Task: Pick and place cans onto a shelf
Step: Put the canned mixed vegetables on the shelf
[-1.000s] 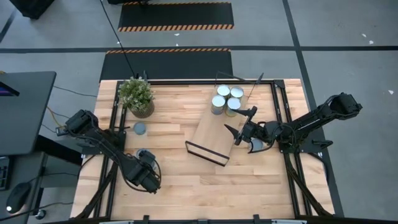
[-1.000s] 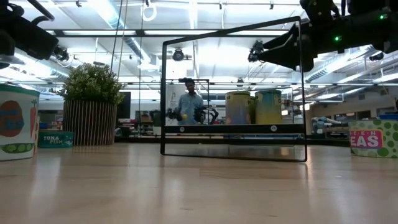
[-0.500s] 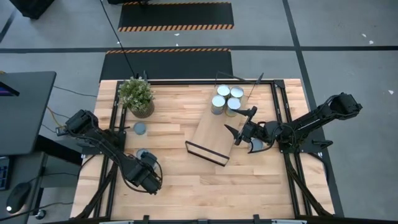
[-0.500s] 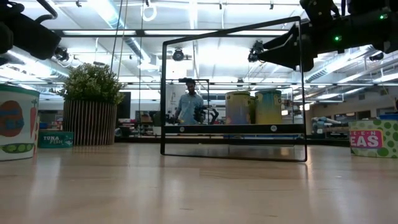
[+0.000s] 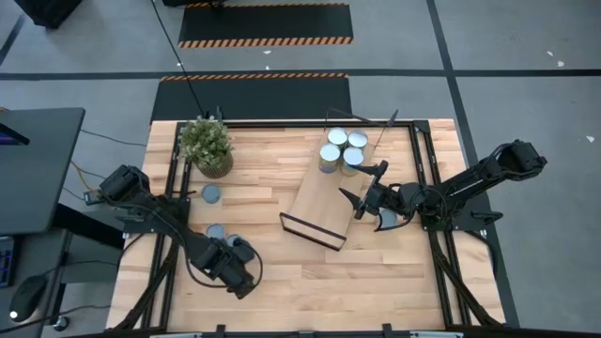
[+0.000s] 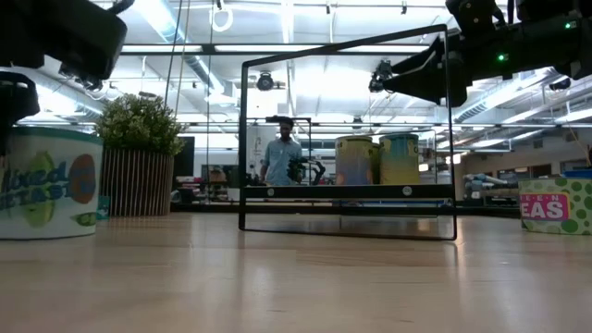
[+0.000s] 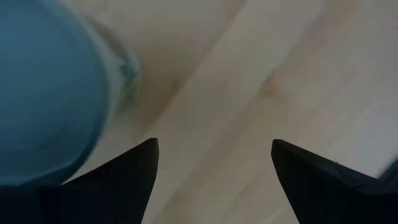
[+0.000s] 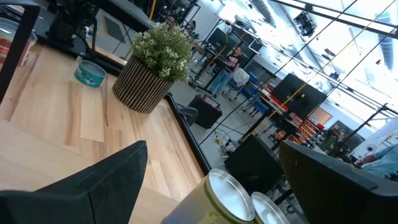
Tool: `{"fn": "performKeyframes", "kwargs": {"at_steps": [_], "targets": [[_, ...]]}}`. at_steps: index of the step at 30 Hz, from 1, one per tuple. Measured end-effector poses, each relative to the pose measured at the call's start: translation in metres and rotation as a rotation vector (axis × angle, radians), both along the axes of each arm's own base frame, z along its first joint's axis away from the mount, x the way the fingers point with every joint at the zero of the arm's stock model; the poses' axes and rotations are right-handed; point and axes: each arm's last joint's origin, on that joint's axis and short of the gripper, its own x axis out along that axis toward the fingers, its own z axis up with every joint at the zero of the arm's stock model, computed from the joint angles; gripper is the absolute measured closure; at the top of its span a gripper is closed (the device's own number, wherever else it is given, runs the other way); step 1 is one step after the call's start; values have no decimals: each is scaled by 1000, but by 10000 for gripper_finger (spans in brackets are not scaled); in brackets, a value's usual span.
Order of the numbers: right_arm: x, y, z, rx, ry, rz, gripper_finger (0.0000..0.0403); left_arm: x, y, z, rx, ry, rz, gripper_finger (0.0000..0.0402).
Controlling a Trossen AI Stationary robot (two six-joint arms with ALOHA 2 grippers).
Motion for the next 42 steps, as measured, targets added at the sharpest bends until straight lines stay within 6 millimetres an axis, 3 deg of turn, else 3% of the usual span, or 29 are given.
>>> {"fn": "performKeyframes", "kwargs": {"at_steps": [25,32,39,42], "targets": [[0,0,0,3,0,0,30,1,1,0,54,-55,48,82],[0,0,0,3,0,0,30,2,0,1,41,-57,59,9],[0,0,-1,6,5,1,30,-9,-10,0,-104,96,-48,22],[0,0,-1,6,5,1,30,-19,-17,-1,-46,84,-51,23]]}}
